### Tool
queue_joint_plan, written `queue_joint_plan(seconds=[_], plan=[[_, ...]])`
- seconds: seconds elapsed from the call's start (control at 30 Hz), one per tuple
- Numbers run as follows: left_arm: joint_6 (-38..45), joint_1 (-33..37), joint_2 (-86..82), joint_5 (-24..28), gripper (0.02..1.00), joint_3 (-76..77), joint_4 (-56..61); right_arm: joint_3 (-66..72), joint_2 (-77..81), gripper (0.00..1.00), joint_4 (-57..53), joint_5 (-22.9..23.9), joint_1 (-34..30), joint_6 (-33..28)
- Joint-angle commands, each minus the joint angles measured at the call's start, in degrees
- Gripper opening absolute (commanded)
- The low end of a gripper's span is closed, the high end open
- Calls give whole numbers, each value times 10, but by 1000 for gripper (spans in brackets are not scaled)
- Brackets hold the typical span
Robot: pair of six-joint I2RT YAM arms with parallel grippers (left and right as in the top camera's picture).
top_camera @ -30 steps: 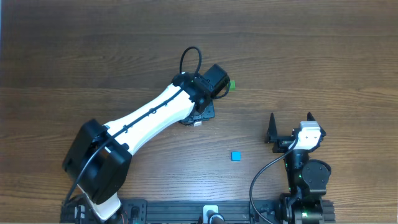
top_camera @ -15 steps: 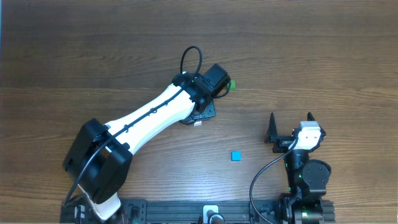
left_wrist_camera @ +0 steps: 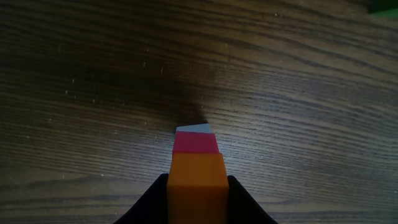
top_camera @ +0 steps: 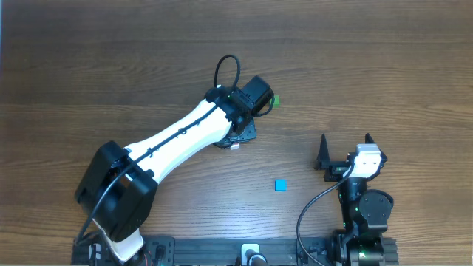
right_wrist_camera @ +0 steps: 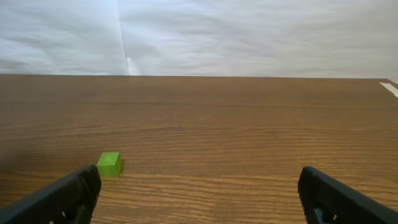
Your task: Stack Cubes
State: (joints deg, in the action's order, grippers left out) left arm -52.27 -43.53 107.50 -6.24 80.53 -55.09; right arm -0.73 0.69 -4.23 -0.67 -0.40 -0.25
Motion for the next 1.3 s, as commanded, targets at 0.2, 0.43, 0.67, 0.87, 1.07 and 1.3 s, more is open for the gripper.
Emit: queue_joint_plan(seconds=[0.2,0.43,0.67,0.87,1.07,1.3], plan=[[10,2,12,-7,66,11,-9,4,-3,993,1,5,-4,-2],[10,1,17,-9,88,11,-10,4,-3,991,1,5,-4,-2],[10,-1,20,-9,91,11,-6,4,-3,991,1,5,-4,-2],[10,-1,20,-9,128,11,-5,4,-3,993,1,5,-4,-2],[10,-2,20,-9,305,11,-5,4,-3,993,1,5,-4,-2],[10,-2,20,-9,349,11,-5,4,-3,993,1,5,-4,-2]])
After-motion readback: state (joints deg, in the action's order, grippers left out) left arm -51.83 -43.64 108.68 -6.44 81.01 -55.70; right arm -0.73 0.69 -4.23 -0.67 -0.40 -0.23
